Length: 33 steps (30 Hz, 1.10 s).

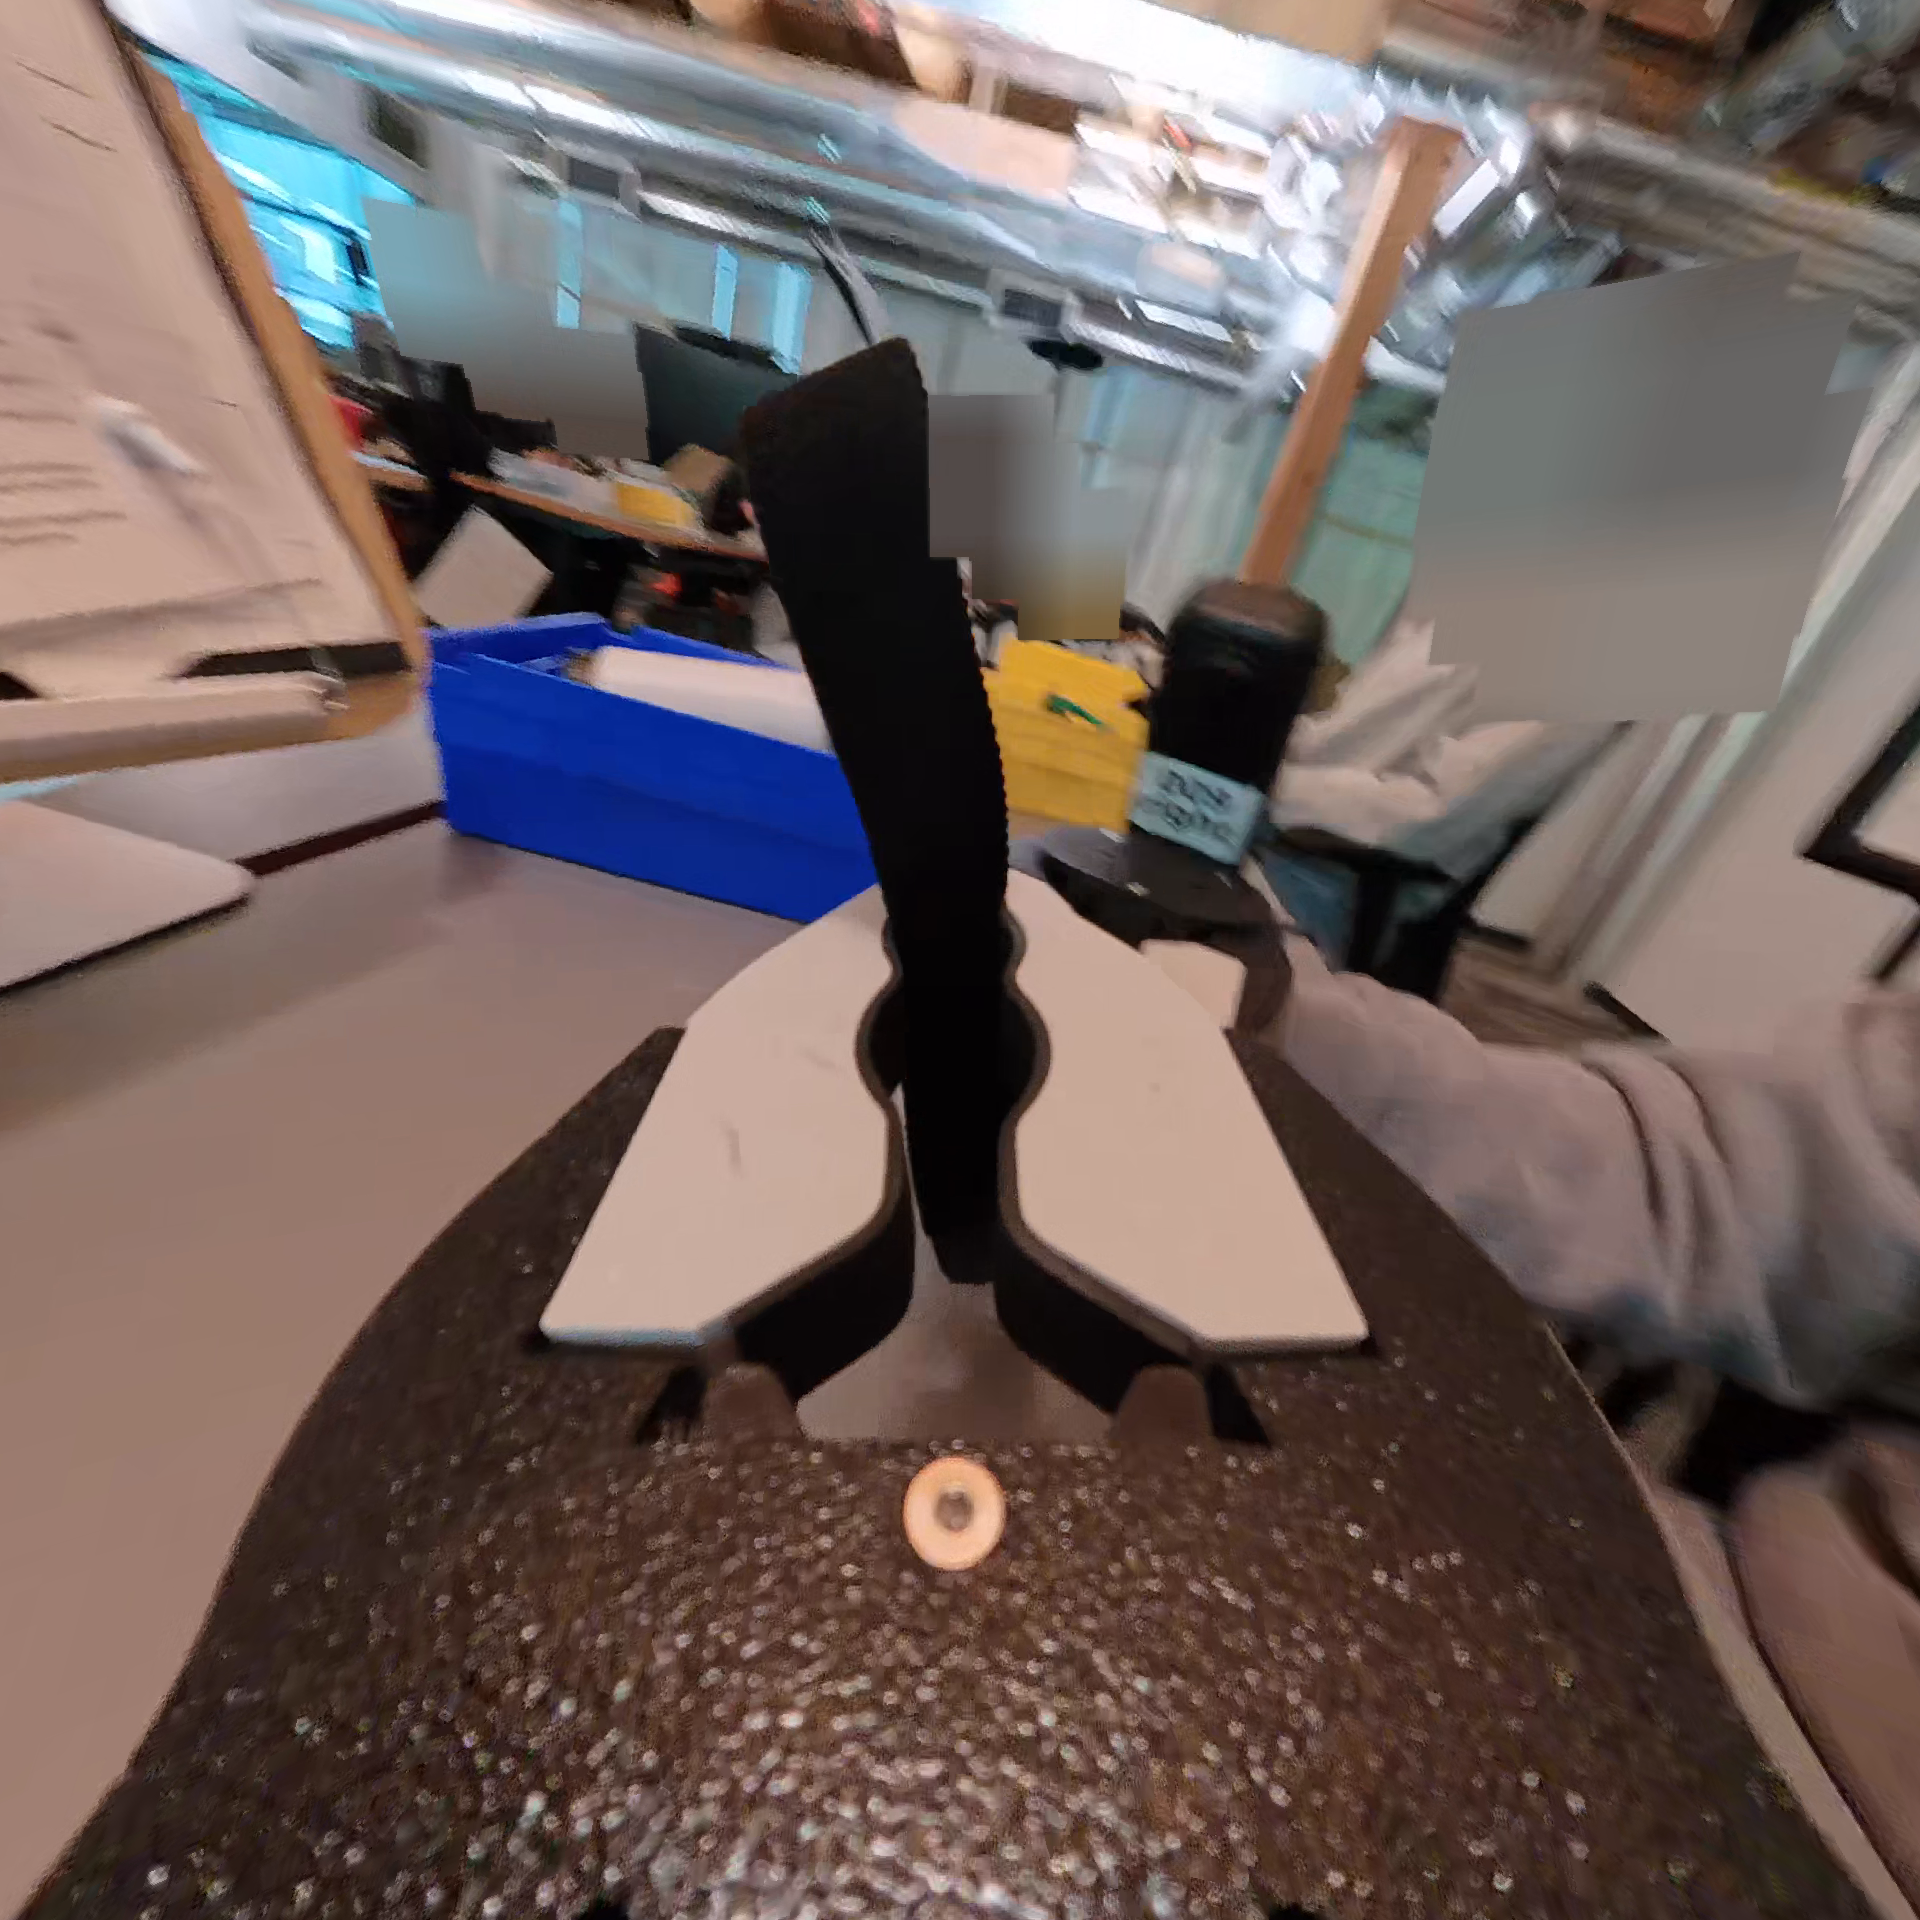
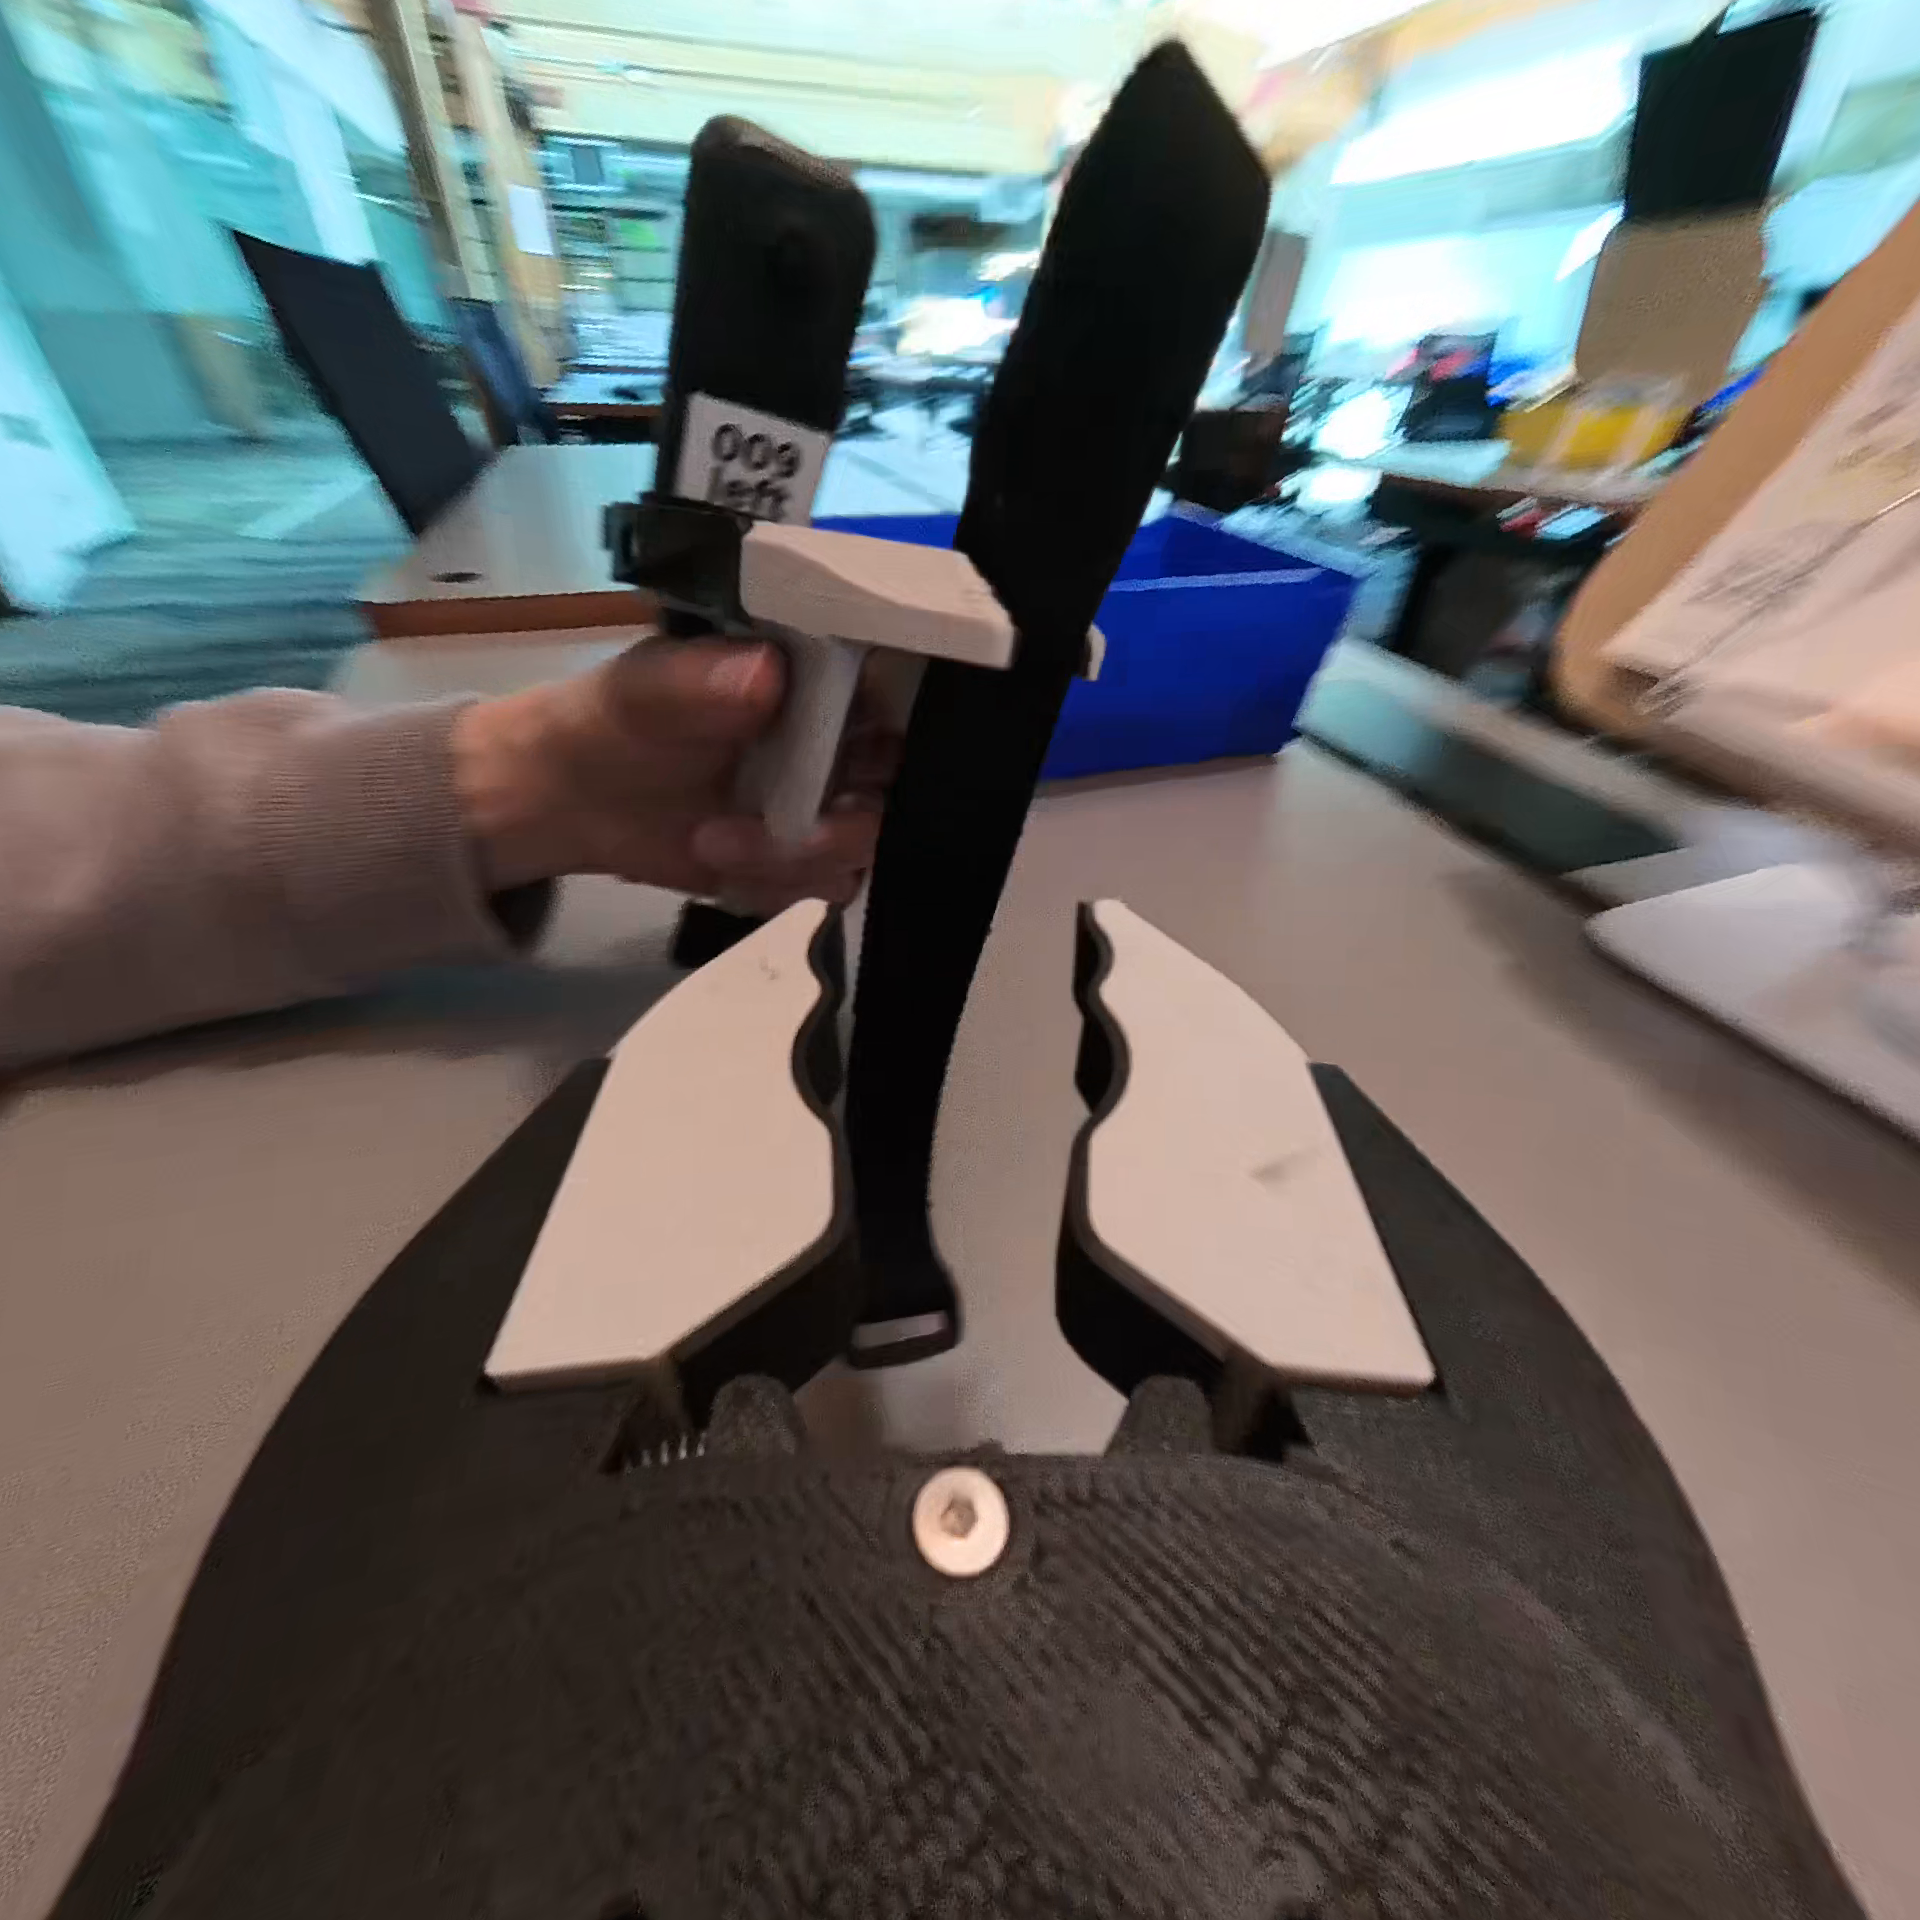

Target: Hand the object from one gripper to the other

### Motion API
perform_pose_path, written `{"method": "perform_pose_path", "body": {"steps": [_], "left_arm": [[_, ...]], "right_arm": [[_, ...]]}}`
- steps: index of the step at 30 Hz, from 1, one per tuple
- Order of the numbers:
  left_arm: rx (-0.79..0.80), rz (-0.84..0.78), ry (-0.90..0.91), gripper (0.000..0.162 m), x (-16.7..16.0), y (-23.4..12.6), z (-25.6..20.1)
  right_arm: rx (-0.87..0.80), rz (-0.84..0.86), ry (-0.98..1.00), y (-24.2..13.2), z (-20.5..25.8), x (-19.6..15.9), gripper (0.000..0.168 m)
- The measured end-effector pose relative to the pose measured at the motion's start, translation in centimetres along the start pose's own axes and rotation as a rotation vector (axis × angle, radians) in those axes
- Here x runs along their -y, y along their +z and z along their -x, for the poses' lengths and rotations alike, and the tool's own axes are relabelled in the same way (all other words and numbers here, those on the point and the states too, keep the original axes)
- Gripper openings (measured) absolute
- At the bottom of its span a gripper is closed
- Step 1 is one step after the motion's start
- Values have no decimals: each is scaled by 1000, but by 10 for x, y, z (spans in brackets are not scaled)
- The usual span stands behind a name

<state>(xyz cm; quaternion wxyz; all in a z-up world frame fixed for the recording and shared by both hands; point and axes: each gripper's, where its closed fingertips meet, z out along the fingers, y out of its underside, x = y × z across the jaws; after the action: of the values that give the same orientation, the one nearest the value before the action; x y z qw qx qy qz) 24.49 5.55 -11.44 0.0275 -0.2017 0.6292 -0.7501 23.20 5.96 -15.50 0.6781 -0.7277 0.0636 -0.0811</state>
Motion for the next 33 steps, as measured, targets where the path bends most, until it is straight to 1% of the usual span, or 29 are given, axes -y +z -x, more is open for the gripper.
{"method": "perform_pose_path", "body": {"steps": [3, 4, 6, 8, 9, 11, 12, 14, 16, 17, 19, 20, 21, 22, 24, 25, 26, 27, 29, 30, 32, 33], "left_arm": [[189, -98, -56, 11, 13, -7, 26], [213, -128, -73, 11, 16, -9, 30], [231, -180, -121, 11, 20, -12, 33], [237, -221, -159, 11, 23, -12, 34], [225, -227, -174, 11, 23, -11, 33], [201, -233, -200, 11, 22, -9, 31], [194, -240, -207, 11, 23, -9, 30], [179, -222, -210, 13, 21, -8, 29], [198, -190, -182, 21, 19, -9, 33], [236, -155, -138, 29, 17, -11, 37], [399, -4, 51, 68, 8, -17, 53], [501, 89, 199, 81, 4, -22, 61], [590, 166, 370, 88, 4, -26, 66], [664, 220, 549, 91, 7, -30, 67], [758, 313, 877, 91, 10, -30, 63], [794, 358, 1001, 91, 9, -29, 62], [806, 401, 1082, 91, 5, -26, 62], [782, 436, 1121, 89, -3, -20, 60], [682, 461, 1147, 83, -20, -4, 49], [640, 459, 1167, 75, -26, 2, 42], [610, 469, 1219, 57, -31, 11, 34], [603, 487, 1235, 52, -34, 13, 32]], "right_arm": [[-199, -15, -217, -2, -15, 9, 53], [-240, 8, -283, -1, -17, 8, 55], [-266, 61, -380, 3, -16, 0, 56], [-269, 114, -447, 9, -14, -9, 53], [-278, 135, -475, 10, -14, -12, 48], [-338, 156, -536, 9, -20, -13, 8], [-358, 158, -551, 7, -23, -11, 4], [-355, 172, -521, 4, -26, -11, 4], [-374, 150, -453, -1, -33, -7, 4], [-382, 144, -411, -5, -37, -6, 4], [-404, 141, -345, -14, -47, -3, 4], [-422, 158, -341, -18, -52, -4, 4], [-446, 197, -354, -22, -57, -7, 4], [-494, 228, -386, -27, -64, -8, 4], [-585, 288, -466, -34, -73, -9, 4], [-636, 326, -495, -38, -79, -10, 4], [-669, 346, -532, -40, -81, -9, 4], [-689, 357, -570, -41, -82, -8, 4], [-686, 369, -642, -38, -78, -6, 4], [-682, 376, -668, -35, -75, -6, 4], [-676, 378, -732, -30, -68, -2, 4], [-675, 379, -756, -29, -65, -1, 4]]}}
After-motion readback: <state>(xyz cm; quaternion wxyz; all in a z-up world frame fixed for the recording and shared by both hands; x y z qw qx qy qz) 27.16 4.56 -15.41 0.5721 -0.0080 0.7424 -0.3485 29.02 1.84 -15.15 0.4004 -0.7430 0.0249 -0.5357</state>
